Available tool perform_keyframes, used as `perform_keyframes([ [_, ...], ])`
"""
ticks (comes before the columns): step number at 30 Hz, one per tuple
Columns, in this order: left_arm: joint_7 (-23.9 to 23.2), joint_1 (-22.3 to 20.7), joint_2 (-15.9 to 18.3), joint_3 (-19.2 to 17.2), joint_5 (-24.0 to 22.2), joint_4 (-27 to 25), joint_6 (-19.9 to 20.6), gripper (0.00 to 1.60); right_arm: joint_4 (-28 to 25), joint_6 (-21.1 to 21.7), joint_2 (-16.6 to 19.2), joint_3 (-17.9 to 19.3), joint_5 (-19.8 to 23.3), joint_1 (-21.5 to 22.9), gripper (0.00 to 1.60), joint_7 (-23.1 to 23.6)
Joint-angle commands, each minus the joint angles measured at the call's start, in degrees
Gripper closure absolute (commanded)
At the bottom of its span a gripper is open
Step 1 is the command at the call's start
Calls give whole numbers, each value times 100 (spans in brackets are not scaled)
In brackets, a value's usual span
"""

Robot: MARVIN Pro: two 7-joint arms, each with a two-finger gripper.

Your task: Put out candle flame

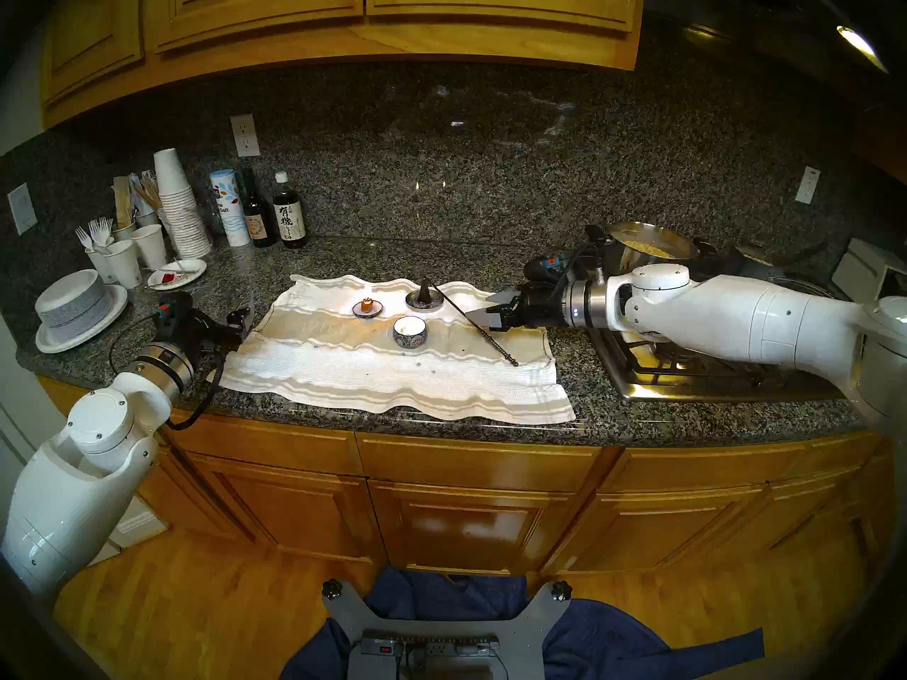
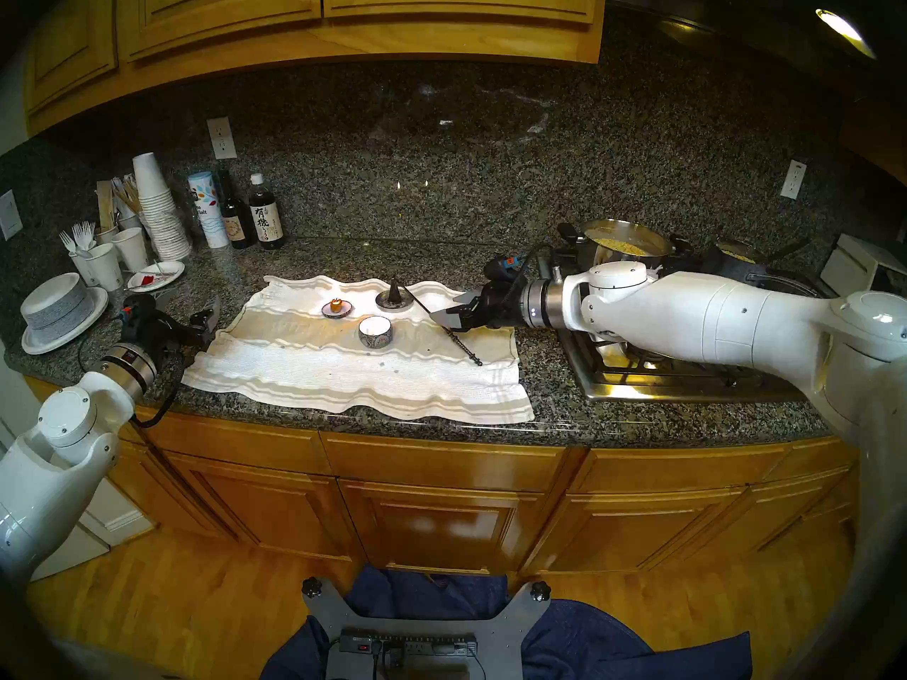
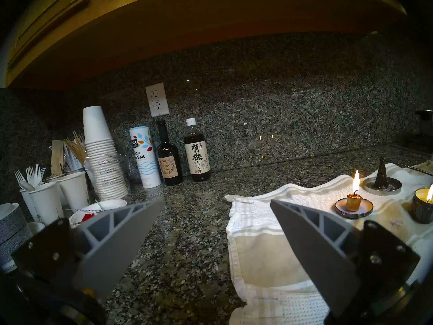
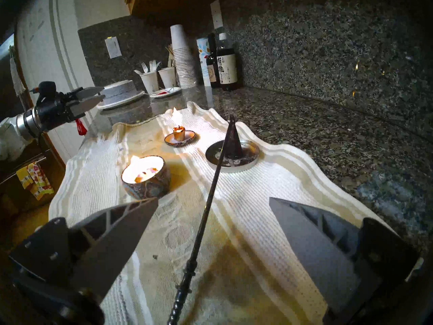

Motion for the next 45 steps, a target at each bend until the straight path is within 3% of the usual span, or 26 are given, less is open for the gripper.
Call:
perform_keyframes([
  [1,14,-109,36,-125,2,-84,-62,0,-132,-28,7,141,-80,274,0,-100],
  [8,15,-109,36,-125,1,-85,-63,0,-129,73,-55,99,-198,288,0,-215],
  [18,15,-108,37,-125,0,-85,-63,0,9,107,-219,94,-270,251,72,-201],
  [22,16,-108,37,-125,0,-85,-63,0,48,130,-273,94,-280,241,69,-186],
  [24,16,-108,38,-125,0,-85,-64,0,90,133,-309,96,-275,222,75,-166],
  [29,16,-108,38,-125,-1,-85,-64,0,149,146,-366,97,-263,212,65,-135],
  [45,17,-107,40,-124,-2,-85,-65,0,443,250,-704,-15,-348,233,82,-188],
])
